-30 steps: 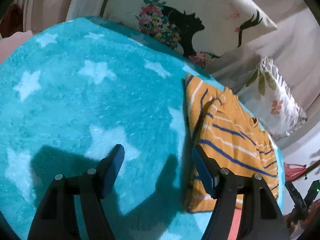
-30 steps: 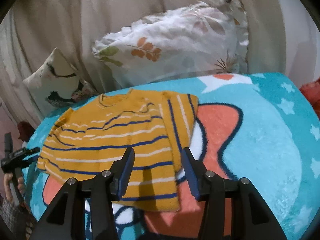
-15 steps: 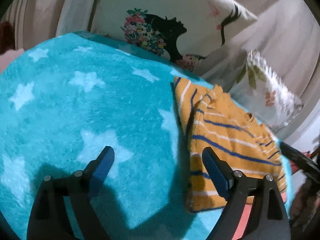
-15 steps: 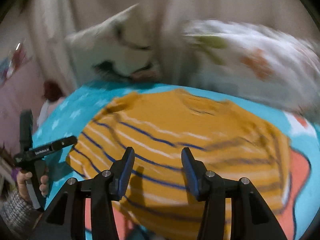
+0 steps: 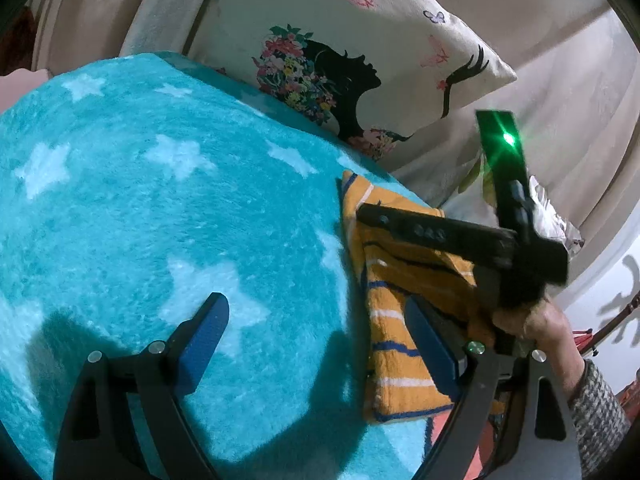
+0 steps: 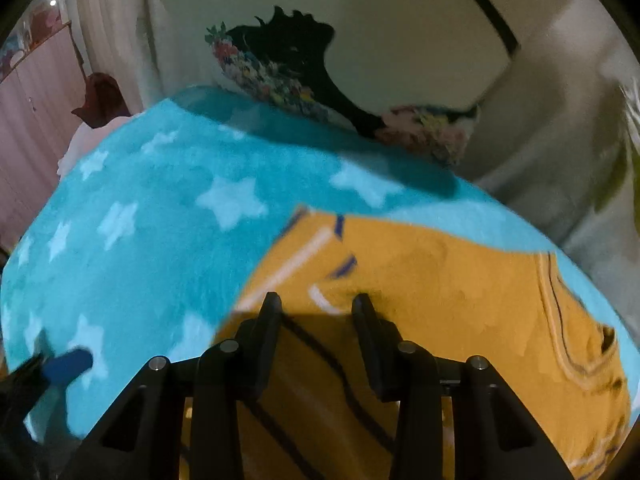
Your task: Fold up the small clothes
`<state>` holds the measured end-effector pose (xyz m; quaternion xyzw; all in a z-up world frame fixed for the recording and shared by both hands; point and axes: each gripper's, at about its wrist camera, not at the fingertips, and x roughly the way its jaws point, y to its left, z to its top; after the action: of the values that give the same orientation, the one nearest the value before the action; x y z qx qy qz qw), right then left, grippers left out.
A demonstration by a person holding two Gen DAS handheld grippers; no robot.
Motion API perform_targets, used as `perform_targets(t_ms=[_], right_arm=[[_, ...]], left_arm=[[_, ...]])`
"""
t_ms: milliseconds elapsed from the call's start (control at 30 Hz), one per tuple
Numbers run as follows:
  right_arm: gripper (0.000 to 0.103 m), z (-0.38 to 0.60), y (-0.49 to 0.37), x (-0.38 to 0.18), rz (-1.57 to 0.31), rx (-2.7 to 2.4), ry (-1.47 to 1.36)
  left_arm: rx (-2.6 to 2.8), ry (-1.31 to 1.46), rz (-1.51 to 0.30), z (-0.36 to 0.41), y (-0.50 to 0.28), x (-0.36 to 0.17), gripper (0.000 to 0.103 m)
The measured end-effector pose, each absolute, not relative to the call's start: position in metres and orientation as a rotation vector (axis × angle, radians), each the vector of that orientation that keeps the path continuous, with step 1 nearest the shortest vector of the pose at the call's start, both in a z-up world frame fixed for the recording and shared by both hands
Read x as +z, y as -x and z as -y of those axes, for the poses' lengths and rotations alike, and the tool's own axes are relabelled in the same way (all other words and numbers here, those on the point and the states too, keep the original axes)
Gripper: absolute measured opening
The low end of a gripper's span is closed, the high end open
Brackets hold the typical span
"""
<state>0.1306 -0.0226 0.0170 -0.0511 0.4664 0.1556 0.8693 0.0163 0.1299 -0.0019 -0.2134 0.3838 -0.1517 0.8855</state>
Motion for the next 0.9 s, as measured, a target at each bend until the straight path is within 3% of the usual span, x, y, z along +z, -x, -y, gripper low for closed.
perform_targets(t_ms=[33,200,433,633,900], right_arm=[[0.059,0.021,-0.134,0.016,-0.98,0.335,0.11],[0.059,0.027,-0.113,0.038,-0.923,0.335,0.134],[0.059,0.049,-0.006,0.07,-0.799,0.407,0.217],[0.065,0.026,0.06,0.053,-0.753,0.515,0.322],[0.065,-0.029,0.068,0.007,-0.699,0.45,0.6]], left_arm=[[-0.316,0.444,-0.798,-0.13,-0.016,-0.002,0.088],[-0.318,0.453,-0.796,-0.132,-0.016,-0.002,0.088],[-0.318,0.474,-0.791,-0.135,-0.015,-0.001,0.088],[-0.333,0.546,-0.78,-0.145,-0.014,-0.001,0.088],[-0.347,0.626,-0.745,-0.161,-0.011,0.001,0.088]])
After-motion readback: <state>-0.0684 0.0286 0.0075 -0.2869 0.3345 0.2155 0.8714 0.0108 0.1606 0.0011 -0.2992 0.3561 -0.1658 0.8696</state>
